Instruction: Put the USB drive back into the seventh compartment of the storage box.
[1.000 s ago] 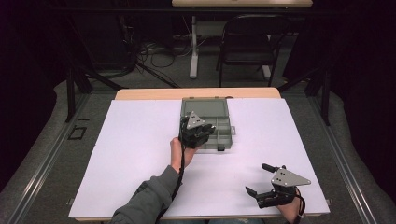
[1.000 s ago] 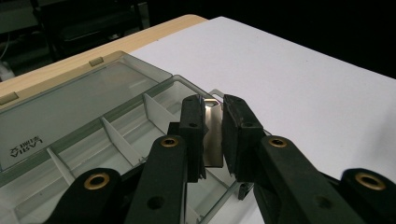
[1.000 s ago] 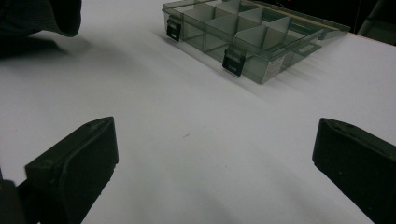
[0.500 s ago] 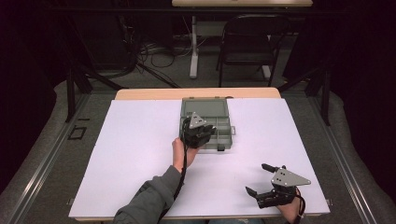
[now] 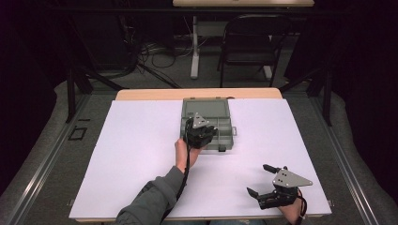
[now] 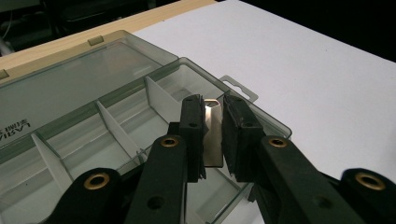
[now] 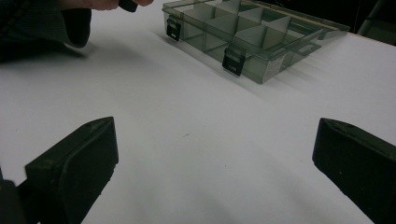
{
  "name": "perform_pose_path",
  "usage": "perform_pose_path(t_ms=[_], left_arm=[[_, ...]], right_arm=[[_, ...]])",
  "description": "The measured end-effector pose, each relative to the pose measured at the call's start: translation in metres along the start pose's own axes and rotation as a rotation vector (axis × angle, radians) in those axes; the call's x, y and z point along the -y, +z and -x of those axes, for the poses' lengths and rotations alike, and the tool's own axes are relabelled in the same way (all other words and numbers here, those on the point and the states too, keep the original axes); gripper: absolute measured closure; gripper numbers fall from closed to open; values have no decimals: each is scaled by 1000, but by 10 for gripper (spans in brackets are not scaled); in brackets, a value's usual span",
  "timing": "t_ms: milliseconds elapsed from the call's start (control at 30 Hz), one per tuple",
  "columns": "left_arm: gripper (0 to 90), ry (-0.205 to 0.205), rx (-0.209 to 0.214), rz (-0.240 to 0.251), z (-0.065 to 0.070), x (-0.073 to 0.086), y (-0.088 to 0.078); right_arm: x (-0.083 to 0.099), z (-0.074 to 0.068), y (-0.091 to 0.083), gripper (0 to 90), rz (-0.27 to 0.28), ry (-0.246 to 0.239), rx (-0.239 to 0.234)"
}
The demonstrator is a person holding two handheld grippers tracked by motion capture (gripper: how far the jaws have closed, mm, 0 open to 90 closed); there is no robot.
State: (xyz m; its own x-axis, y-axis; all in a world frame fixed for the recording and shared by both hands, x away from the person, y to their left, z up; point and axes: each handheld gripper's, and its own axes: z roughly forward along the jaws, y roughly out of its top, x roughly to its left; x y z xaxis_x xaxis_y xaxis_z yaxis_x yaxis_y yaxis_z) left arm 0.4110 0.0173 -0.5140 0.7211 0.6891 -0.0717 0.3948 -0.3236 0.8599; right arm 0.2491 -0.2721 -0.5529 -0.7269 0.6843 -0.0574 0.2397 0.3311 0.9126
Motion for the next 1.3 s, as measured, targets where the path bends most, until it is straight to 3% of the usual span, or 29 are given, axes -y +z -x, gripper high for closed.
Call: perform_pose_path(t_ms=[1300], left_arm=[[782, 11, -13, -92, -1, 6, 17]], right_arm=[[0, 0, 1, 0, 2, 3, -5]])
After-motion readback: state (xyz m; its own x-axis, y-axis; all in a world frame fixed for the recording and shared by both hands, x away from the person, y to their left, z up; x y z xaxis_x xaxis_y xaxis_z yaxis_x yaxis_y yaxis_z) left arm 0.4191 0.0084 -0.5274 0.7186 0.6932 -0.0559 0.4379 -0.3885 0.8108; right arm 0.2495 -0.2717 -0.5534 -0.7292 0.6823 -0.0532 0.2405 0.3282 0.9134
